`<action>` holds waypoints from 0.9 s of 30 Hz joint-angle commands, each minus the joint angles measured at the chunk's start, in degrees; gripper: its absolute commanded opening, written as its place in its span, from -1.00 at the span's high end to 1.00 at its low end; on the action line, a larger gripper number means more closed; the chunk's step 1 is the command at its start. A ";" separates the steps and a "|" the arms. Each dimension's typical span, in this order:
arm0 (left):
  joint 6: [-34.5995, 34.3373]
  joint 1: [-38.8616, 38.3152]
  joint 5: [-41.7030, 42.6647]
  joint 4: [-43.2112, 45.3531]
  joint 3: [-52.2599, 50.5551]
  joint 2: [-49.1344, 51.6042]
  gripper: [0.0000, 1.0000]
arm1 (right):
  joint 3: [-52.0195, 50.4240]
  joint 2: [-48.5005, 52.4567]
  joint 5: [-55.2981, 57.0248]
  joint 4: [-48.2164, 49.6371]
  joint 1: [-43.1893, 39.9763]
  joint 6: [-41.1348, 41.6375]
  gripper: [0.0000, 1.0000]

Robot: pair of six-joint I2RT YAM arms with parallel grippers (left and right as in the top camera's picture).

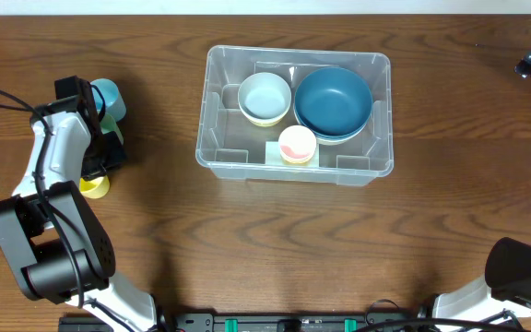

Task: Pack container
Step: 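Grasp the yellow cup rim with the left gripper and lift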

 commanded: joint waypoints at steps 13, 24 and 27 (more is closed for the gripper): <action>0.59 -0.44 9.40 -5.14 0.00 -0.63 0.88 | -0.11 0.15 0.33 -0.04 -0.28 0.76 -0.98; 5.53 -9.90 13.00 -7.02 0.22 -13.14 0.88 | -0.11 0.15 0.33 -0.04 -0.28 0.76 -0.99; 7.93 -14.43 12.87 -6.86 0.94 -18.10 0.88 | -0.11 0.15 0.33 -0.04 -0.28 0.76 -0.98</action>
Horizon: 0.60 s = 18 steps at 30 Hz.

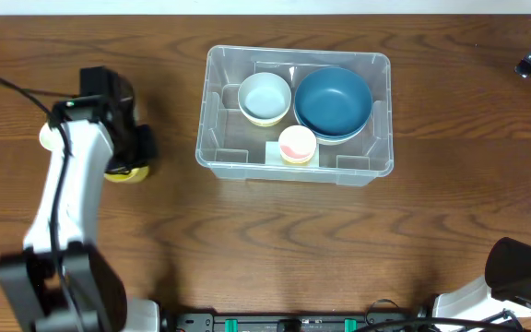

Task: Pack container
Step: 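Grasp the yellow cup rim with the left gripper and lift, then carry the yellow cup into the bin onto the pink cup, release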

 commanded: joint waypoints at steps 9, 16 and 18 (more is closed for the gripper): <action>4.00 -16.59 1.53 6.62 2.47 -18.16 0.88 | -0.11 0.15 0.33 -0.04 -0.28 0.76 -0.99; 3.28 -29.73 1.18 18.49 2.60 -20.35 0.88 | -0.11 0.15 0.33 -0.04 -0.28 0.76 -0.99; 1.66 -32.41 -0.96 19.45 3.39 -19.61 0.88 | -0.11 0.15 0.33 -0.04 -0.28 0.76 -0.98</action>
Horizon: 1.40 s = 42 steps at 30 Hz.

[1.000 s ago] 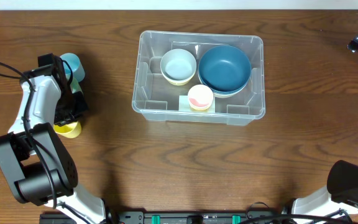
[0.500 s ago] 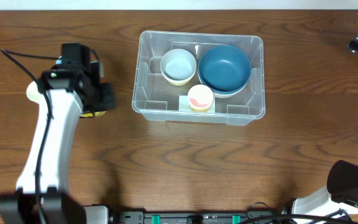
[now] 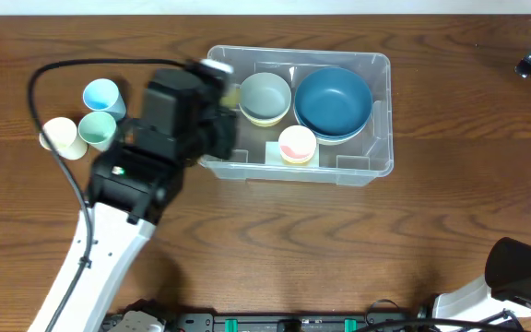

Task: Pack container
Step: 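Carry the yellow cup into the bin onto the pink cup, release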

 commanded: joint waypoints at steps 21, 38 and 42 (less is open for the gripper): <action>-3.06 -8.66 -4.46 -8.68 23.17 17.40 0.88 | -0.11 0.15 0.33 -0.02 -0.28 0.76 -0.98; -1.75 -15.19 -4.39 -17.77 23.32 28.37 0.89 | -0.11 0.15 0.33 -0.02 -0.28 0.76 -0.98; -1.51 -17.66 -4.42 -17.94 23.10 28.74 0.88 | -0.11 0.15 0.33 -0.02 -0.28 0.76 -0.99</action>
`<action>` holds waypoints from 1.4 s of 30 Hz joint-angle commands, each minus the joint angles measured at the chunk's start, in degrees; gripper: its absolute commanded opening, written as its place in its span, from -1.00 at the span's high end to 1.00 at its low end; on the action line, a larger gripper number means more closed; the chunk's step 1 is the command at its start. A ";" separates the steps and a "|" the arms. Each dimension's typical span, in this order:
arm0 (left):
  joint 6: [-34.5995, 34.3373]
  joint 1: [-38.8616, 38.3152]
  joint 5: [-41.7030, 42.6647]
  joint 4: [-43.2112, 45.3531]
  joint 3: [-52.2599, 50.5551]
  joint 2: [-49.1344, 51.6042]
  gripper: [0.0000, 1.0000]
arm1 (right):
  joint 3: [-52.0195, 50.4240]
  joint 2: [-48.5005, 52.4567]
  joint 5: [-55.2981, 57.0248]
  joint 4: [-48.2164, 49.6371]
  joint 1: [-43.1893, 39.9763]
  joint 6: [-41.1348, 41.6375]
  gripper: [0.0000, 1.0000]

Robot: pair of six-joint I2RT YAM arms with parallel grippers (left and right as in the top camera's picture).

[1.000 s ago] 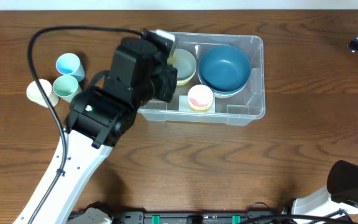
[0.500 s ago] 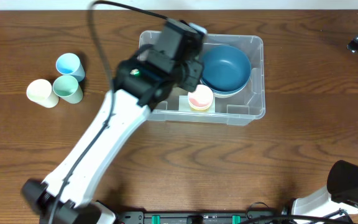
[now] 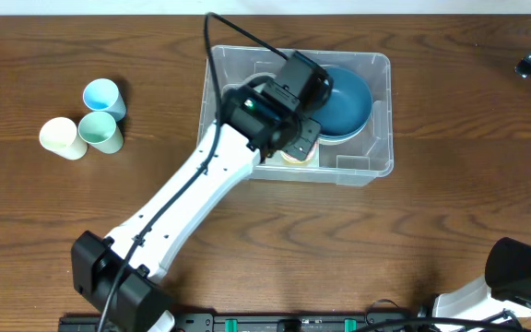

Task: Pack container
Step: 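Carry the yellow cup into the bin onto the pink cup, release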

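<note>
A clear plastic container (image 3: 376,171) stands at the back middle of the table in the overhead view. It holds a big blue bowl (image 3: 350,97) and a small pink-and-white cup (image 3: 295,156). My left arm reaches across the container, and its gripper (image 3: 300,136) hangs low over the pink cup. The wrist covers the fingers, and the yellow cup does not show. The arm mostly hides a pale bowl in the container's left half. My right gripper is only a dark shape at the far right edge.
Three small cups stand together at the left: a light blue one (image 3: 101,95), a mint green one (image 3: 100,132) and a cream one (image 3: 61,137). The bases of both arms sit at the front edge.
My left gripper was at the container's left wall with something yellow at its tip. It is now inside the container's outline, over the pink cup. The three cups at the left have not moved.
My left gripper was down at a yellow cup near the cluster of cups on the left. Then it was a little to the right with the yellow cup under it. Later it was at the container's left wall, and now it is over the pink cup inside.
</note>
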 commanded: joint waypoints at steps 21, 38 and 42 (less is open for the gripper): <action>2.97 -2.86 -2.43 -0.50 0.35 5.14 0.78 | -0.11 0.15 0.33 -0.04 -0.28 0.76 -0.98; 0.28 4.94 -2.40 -1.97 3.61 -0.11 -0.15 | -0.11 0.15 0.33 -0.02 -0.28 0.76 -0.98; 0.09 14.75 -2.43 -3.41 3.80 -5.66 -0.35 | -0.11 0.15 0.33 -0.04 -0.28 0.76 -0.99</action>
